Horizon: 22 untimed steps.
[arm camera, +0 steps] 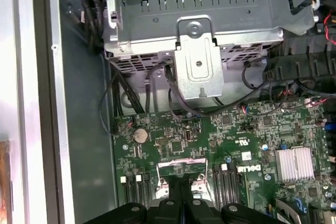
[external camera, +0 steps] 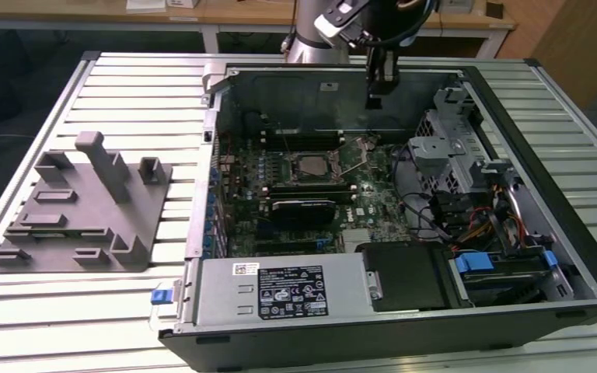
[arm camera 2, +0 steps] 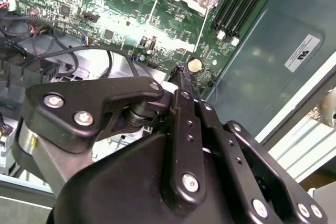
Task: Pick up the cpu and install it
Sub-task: 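Close the cpu cover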
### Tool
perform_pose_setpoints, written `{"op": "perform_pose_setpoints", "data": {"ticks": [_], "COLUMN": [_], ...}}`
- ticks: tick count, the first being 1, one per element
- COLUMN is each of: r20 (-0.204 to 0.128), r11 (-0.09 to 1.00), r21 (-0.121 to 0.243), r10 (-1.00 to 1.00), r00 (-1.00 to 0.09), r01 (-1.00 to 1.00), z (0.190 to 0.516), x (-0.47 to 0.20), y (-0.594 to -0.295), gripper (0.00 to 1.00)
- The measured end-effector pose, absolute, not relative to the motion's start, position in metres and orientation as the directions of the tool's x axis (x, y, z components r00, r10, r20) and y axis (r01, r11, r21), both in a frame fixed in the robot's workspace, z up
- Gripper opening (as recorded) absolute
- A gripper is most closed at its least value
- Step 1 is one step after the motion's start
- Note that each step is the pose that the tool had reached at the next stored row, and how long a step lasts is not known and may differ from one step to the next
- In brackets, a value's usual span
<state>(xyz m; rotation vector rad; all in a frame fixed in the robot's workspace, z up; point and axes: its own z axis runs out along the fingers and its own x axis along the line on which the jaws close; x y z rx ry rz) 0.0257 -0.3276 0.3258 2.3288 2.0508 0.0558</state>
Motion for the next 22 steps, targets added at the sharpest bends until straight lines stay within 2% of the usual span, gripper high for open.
{"op": "perform_pose_setpoints", "data": {"ticks": [22], "r20": [0.001], "r11": [-0.123], "r21": [0.052], "r10": [0.992], "r00": [0.123], "r01": [0.991], "z": [0.31], "x": [0.026], "y": [-0.327], "gripper": [0.11]}}
